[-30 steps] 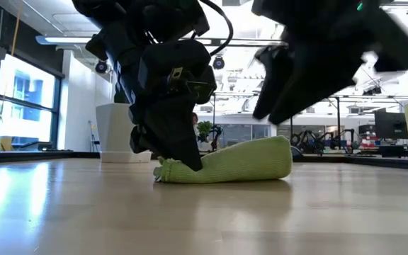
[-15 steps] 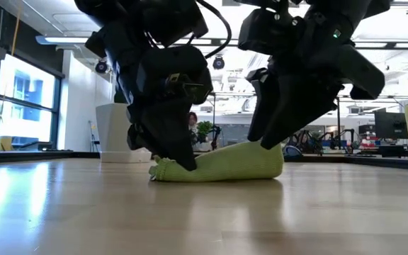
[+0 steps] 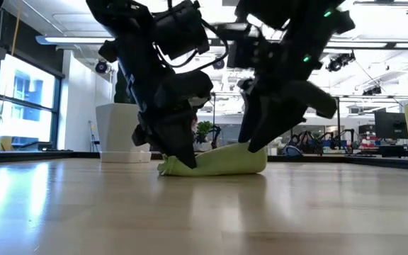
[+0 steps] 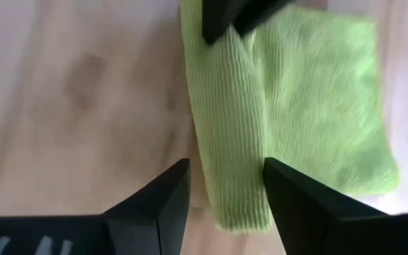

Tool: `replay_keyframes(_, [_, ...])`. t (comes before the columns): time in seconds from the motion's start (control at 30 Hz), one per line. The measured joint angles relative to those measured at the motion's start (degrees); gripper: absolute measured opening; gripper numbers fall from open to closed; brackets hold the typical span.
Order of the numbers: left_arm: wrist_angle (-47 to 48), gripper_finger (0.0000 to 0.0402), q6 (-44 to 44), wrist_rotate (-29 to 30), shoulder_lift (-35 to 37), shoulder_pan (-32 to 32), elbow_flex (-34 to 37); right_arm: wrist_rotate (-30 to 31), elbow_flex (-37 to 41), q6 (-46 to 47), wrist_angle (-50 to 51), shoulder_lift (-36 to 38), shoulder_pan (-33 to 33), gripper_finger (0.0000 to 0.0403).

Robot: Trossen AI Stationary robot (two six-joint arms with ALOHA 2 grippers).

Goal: Roll microfiber towels into tight, uniform cylinder then place into a basket
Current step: Roll the light green towel

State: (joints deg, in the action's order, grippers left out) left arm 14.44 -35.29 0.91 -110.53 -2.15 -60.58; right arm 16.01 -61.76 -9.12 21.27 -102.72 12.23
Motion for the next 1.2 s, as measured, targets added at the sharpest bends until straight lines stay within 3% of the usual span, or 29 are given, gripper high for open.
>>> replay_keyframes(0.2, [1.0, 0.0056, 1.6, -0.8, 0.1, -2.1, -0.1, -8.9, 0.0, -6.4, 3.3, 0.4, -6.9, 0.0172])
replay_keyframes(0.33, [1.2, 0.0053, 2.8, -0.5, 0.1, -4.2, -0.1, -10.6, 0.0, -11.4, 3.8, 2.1, -8.5, 0.0172])
replay_keyframes(0.6, [0.9, 0.0053, 4.4, 0.4, 0.1, -7.3, -0.1, -10.4, 0.4, -8.9, 3.0, 4.8, -9.1, 0.0172])
replay_keyframes(0.7, [0.5, 0.0053, 5.9, -0.5, 0.1, -7.5, 0.0, -10.1, 3.6, -8.9, -1.5, 4.8, -8.2, 0.0172])
replay_keyframes(0.9, [0.4, 0.0053, 7.0, -1.6, 0.1, -7.8, 0.0, -0.3, 6.8, -9.2, -7.2, 4.8, -7.7, 0.0172])
replay_keyframes(1.2, [-0.3, 0.0053, 7.0, -1.8, 0.1, -7.9, 0.1, -0.7, 6.8, -12.4, -8.7, 4.8, -8.4, 0.0172])
